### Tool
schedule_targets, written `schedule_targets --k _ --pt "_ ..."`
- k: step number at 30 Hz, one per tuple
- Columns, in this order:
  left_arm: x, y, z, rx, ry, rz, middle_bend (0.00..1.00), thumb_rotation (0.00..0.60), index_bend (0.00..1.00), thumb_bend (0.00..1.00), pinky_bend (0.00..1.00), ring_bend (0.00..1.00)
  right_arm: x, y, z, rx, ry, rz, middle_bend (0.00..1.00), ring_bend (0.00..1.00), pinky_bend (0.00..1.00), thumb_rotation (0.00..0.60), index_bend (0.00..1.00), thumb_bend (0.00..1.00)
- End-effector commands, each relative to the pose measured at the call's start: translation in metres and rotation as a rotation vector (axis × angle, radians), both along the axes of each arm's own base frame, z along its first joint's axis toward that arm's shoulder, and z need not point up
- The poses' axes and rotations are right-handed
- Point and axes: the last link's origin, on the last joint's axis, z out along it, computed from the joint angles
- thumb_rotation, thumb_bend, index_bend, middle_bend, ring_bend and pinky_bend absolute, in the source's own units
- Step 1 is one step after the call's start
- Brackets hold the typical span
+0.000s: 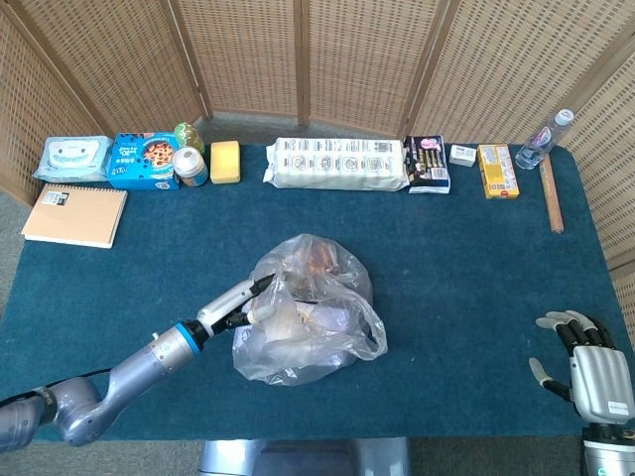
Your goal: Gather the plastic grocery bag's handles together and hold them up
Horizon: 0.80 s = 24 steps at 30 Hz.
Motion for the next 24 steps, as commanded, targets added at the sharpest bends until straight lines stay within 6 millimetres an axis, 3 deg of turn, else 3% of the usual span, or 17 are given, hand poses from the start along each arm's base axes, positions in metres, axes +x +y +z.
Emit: schedule_targets --k 1,6,13,17,24 --pt "0.012 0.009 -0.009 -0.107 -0.212 0.158 0.14 0.0 0.11 0.04 0.17 0.06 0.0 0.0 0.0 0.0 0.0 0.0 0.29 0.21 0.15 0.6 0.32 0.29" --pt "0.013 0.013 -0.002 -0.285 -0.424 0.351 0.17 0.0 0.11 0.06 0.28 0.12 -0.001 0.0 0.001 -0.003 0.003 -0.003 0.29 0.21 0.15 0.6 0.32 0.29" --pt "-0.012 0.017 0.022 -0.355 -0.572 0.483 0.28 0.0 0.15 0.07 0.36 0.26 0.0 -0.003 0.0 0.001 0.003 0.0 0.29 0.21 0.15 0.6 0.32 0.29" --pt "-0.031 0.017 0.025 -0.368 -0.563 0.527 0.38 0.0 0.25 0.08 0.41 0.35 0.001 -0.004 -0.001 0.005 0.006 0.005 0.29 0.21 0.15 0.6 0.32 0.29" --pt "-0.032 0.018 0.007 -0.46 -0.461 0.576 0.39 0.0 0.25 0.08 0.46 0.34 0.001 -0.004 0.001 0.0 0.007 0.003 0.29 0.21 0.15 0.6 0.32 0.29"
